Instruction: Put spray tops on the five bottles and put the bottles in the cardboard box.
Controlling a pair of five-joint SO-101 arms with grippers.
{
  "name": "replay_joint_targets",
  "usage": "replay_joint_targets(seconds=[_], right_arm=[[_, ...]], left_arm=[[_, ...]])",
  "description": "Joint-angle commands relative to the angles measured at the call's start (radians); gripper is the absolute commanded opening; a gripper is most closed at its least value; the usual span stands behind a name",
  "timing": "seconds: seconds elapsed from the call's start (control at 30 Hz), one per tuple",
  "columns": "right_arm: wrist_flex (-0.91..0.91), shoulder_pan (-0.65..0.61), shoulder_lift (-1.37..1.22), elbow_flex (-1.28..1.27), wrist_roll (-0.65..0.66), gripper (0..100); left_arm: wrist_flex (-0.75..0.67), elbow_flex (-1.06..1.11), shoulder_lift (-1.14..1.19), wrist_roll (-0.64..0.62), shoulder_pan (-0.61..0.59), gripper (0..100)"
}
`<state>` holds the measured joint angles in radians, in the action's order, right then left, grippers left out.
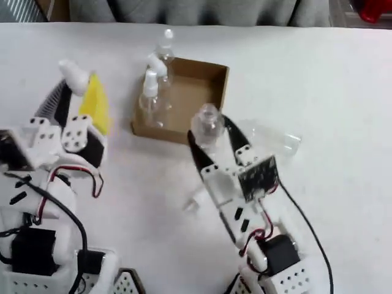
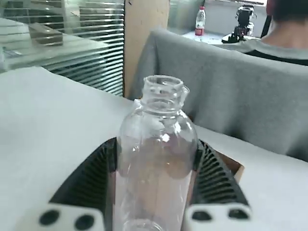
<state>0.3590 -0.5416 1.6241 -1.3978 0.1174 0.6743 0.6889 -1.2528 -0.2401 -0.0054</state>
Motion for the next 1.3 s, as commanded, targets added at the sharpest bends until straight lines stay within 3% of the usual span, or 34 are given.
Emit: replay_joint_targets(seconds=[0.0, 0.1, 0.2, 0.4, 0.53, 0.83, 1.27], right_arm=[[-0.065, -0.053, 0.09, -0.046, -0.006, 1.6], [-0.091, -0.094, 0.16, -0.114, -0.006, 1.6], [-0.133, -0.12, 0.183, -0.178, -0.006, 1.6], [-0.24, -0.125, 0.174, -0.288, -0.006, 1.6], [-0.205, -0.127, 0.173, -0.293, -0.006, 1.6], [-0.125, -0.191, 0.173, -0.293, -0.006, 1.6], [-0.117, -0.151, 0.173, -0.293, -0.006, 1.6]], left_arm=[[-0.242, -0.018, -0.013, -0.026, -0.001, 2], [-0.379, -0.023, -0.013, -0.025, -0.001, 2], [-0.419, -0.098, -0.002, 0.057, 0.027, 2], [-0.167, -0.416, 0.154, 0.106, 0.177, 2], [-0.021, -0.543, 0.219, 0.106, 0.254, 2], [0.006, -0.474, 0.228, 0.112, 0.433, 2], [-0.002, -0.298, 0.217, 0.115, 0.433, 2]])
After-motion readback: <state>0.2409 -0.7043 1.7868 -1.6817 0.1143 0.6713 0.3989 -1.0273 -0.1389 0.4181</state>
